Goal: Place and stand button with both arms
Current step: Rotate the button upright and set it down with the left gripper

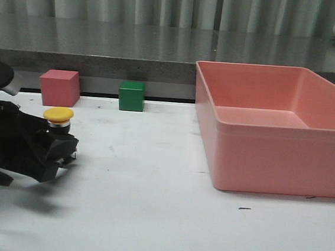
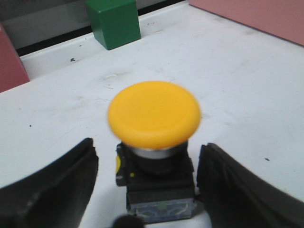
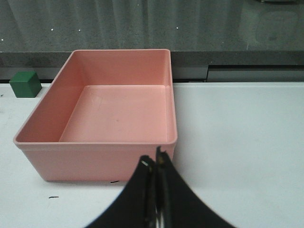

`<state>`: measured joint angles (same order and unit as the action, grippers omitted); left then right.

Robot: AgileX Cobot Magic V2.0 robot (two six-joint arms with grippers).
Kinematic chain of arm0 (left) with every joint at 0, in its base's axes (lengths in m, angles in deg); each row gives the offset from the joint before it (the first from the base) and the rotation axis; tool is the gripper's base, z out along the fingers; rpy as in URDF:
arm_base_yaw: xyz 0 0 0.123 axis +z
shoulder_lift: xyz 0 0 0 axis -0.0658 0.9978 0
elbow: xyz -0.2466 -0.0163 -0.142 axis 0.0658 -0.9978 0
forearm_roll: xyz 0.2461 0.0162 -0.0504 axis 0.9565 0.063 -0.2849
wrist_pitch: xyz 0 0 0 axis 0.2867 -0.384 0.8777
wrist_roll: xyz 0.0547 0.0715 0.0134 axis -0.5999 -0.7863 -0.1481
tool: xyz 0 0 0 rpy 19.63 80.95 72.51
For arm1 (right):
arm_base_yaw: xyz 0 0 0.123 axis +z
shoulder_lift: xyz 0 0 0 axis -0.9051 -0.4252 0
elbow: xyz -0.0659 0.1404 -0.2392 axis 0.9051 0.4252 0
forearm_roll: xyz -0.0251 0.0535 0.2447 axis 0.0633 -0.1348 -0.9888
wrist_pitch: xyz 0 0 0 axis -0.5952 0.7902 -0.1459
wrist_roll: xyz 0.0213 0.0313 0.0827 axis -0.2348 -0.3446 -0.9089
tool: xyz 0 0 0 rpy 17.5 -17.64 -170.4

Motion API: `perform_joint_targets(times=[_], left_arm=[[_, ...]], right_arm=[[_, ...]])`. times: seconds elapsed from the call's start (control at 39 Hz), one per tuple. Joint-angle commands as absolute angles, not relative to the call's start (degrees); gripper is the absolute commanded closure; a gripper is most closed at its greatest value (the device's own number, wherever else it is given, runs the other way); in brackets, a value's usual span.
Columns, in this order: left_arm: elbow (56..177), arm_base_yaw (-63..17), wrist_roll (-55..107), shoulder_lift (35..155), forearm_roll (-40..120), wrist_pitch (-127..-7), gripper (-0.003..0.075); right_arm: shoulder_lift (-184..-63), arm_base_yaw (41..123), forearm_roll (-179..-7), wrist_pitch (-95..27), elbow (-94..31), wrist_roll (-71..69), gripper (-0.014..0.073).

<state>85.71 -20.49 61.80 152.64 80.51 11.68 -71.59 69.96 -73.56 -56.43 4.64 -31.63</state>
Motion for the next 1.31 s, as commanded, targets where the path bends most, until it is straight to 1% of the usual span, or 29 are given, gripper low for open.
perform_joint_targets(times=[0.0,0.15,0.26,0.44,0.49,0.59,0.64,0.69,0.74,0.82,0.87,0.97,1.1,1.28], left_arm=[[86.01,-20.47,61.91,150.30,79.73,21.52,0.0216],[86.01,-20.47,65.62,146.58,79.86,16.64,0.0215],[86.01,-21.40,68.65,139.98,80.19,8.85,0.0216],[88.05,-23.83,75.73,124.58,80.19,-13.97,0.0218],[89.12,-24.07,76.11,120.96,80.19,-19.72,0.0218],[92.34,-24.59,76.11,112.03,79.28,-35.13,0.0221],[93.87,-24.59,76.11,108.40,78.07,-40.85,0.0237],[95.06,-24.59,76.11,104.23,76.45,-46.14,0.0260],[96.14,-24.59,76.11,100.64,74.45,-51.17,0.0302],[97.07,-24.59,76.11,93.13,72.95,-57.75,0.0404],[97.21,-24.59,76.11,88.87,72.95,-60.45,0.0484],[97.21,-24.59,76.11,81.19,72.95,-65.04,0.0619],[97.21,-24.59,76.11,72.42,72.95,-70.26,0.0736],[97.21,-24.59,76.11,64.94,72.95,-73.03,0.0740]], right_arm=[[-72.36,69.71,-72.57,-51.65,3.18,-30.96,0.0664],[-72.36,69.71,-72.57,-51.65,3.18,-30.96,0.0664],[-72.36,69.71,-72.57,-51.65,3.18,-30.96,0.0664],[-72.36,69.71,-72.57,-51.65,3.18,-30.96,0.0664],[-72.36,69.71,-72.57,-51.65,3.18,-30.96,0.0664],[-72.36,69.71,-72.57,-51.65,3.18,-30.96,0.0664],[-72.36,69.71,-72.57,-51.65,3.18,-30.96,0.0664],[-72.36,69.71,-72.57,-51.65,3.18,-30.96,0.0664],[-72.36,69.71,-72.57,-51.65,3.18,-30.96,0.0664],[-72.36,69.71,-72.57,-51.65,3.18,-30.96,0.0664],[-72.36,69.71,-72.57,-51.65,3.18,-30.96,0.0664],[-72.36,69.71,-72.57,-51.65,3.18,-30.96,0.0664],[-72.36,69.71,-72.57,-51.65,3.18,-30.96,0.0664],[-72.36,69.71,-72.57,-51.65,3.18,-30.96,0.0664]])
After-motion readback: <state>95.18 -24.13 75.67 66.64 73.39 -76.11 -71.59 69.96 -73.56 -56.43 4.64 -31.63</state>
